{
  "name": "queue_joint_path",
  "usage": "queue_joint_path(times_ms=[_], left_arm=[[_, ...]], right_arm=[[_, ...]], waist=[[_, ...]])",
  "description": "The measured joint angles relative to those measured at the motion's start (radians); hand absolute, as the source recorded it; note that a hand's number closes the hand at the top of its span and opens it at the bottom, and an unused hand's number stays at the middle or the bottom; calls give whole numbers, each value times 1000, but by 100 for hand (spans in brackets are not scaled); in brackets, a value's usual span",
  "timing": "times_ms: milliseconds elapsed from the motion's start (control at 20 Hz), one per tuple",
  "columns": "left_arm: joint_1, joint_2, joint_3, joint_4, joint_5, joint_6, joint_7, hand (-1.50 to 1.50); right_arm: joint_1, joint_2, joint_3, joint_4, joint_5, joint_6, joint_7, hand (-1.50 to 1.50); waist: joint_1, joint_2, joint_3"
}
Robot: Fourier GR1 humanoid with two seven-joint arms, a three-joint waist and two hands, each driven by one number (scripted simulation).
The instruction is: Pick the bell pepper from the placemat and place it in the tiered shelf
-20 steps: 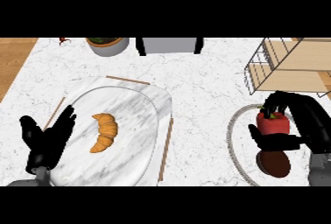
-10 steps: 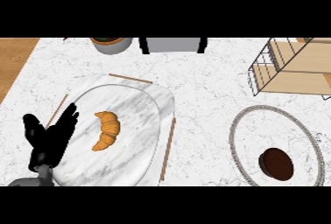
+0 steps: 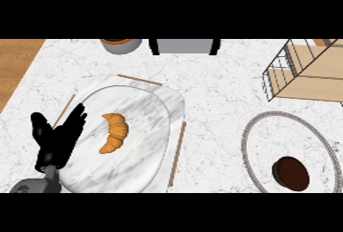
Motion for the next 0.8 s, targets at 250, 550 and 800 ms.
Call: queue_joint_path(times_ms=[250, 550, 800], left_arm=[[-2, -7, 3, 3, -12, -8, -18, 0], [-6, -14, 6, 1, -22, -14, -17, 0], [-11, -10, 15, 11, -21, -34, -24, 0]], right_arm=[[-110, -101, 5, 242, 38, 2, -112, 150], [-223, -153, 85, 491, 101, 1, -260, 150], [-287, -163, 165, 654, 186, -29, -404, 150]], waist=[[9, 3, 0], [17, 6, -1], [22, 8, 0]])
